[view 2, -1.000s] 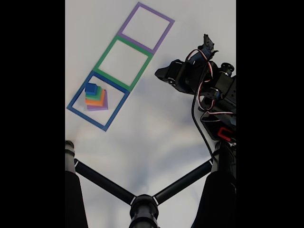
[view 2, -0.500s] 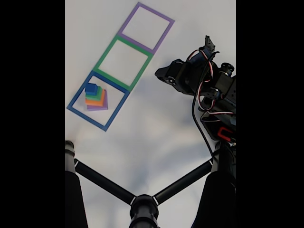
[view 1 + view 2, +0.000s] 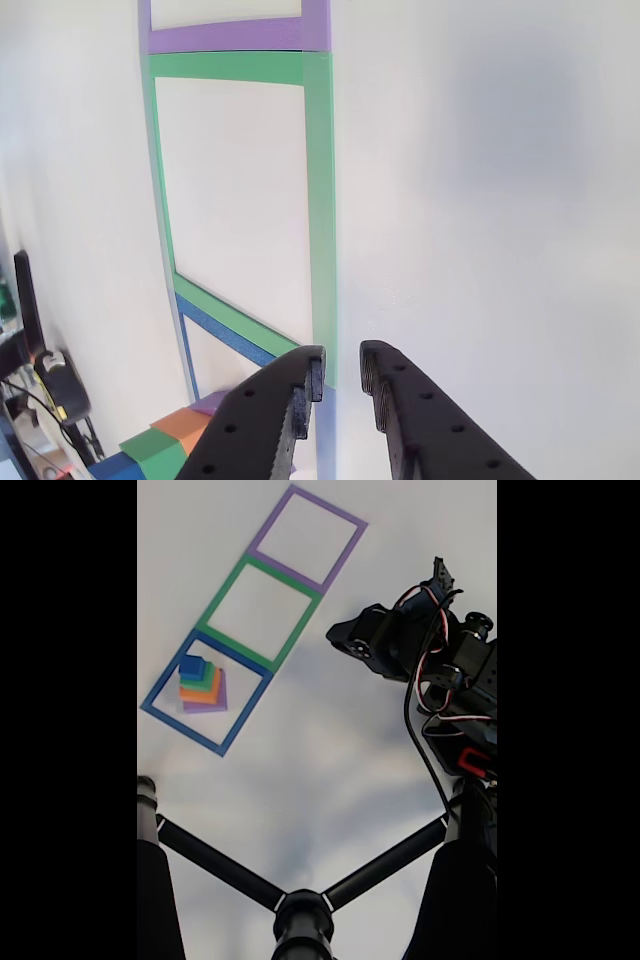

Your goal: Tower of hanoi

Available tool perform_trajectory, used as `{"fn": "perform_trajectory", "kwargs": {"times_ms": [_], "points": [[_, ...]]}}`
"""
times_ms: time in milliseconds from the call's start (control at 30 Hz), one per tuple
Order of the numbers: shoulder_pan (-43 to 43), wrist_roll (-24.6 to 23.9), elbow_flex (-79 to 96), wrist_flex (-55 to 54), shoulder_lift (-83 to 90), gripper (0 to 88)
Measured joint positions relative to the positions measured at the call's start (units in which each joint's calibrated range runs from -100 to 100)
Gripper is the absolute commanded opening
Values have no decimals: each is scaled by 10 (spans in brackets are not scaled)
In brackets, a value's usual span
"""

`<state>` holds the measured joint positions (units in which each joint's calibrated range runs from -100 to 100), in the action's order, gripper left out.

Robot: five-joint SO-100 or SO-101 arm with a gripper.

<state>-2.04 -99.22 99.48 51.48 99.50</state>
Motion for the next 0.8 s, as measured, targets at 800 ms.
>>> {"fn": "perform_trajectory", "kwargs": {"times_ms": [800], "points": [[-4,0,0,0,0,0]]}}
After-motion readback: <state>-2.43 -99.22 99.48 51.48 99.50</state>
